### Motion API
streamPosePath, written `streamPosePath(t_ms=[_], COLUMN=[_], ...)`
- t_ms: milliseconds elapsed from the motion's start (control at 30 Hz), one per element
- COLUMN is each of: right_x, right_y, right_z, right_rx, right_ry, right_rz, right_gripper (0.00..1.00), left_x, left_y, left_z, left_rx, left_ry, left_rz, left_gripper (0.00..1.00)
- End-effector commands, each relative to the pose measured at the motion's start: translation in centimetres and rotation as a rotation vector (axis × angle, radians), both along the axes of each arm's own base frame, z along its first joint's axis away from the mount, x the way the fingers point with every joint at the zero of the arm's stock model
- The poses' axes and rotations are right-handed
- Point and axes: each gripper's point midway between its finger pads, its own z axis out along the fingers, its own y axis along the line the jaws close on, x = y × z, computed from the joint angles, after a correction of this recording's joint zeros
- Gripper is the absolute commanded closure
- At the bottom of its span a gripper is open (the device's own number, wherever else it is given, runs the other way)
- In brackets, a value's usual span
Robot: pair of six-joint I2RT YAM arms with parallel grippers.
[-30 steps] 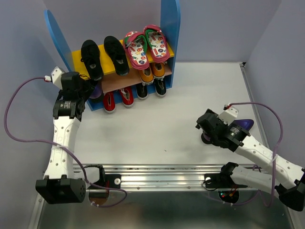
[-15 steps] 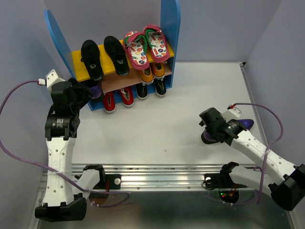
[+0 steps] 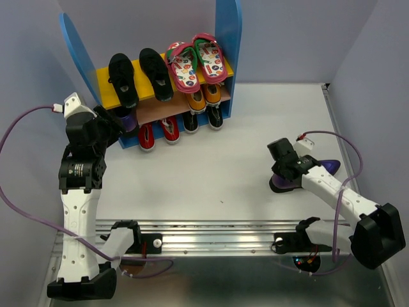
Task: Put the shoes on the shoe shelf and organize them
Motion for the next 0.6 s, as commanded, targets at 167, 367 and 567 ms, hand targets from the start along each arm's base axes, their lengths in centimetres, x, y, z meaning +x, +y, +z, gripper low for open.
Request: streamPosePath(t_ms=[167,367,567], right_x=[3.8,-0.4,-5.2], right_y=[9.4,17.1,23.2], right_z=[6.3,6.6,4.0], right_rx=[0.054,-0.028,-0.146], right_ry=[-0.139,-0.05,0.018], right_rz=[0.613,0.965,1.221], right_gripper=[0.99,0.99,0.99], left_x=[0.5,0.5,0.6], left_y=[-0.1,0.4,0.4], left_z=[0.8,1.6,1.8], left_rx=[0.033,0.044,0.041], left_ry=[-0.029,-0.042,-0.047], left_rz=[-0.03,-0.002,0.0], left_gripper=[0.36,0.36,0.36])
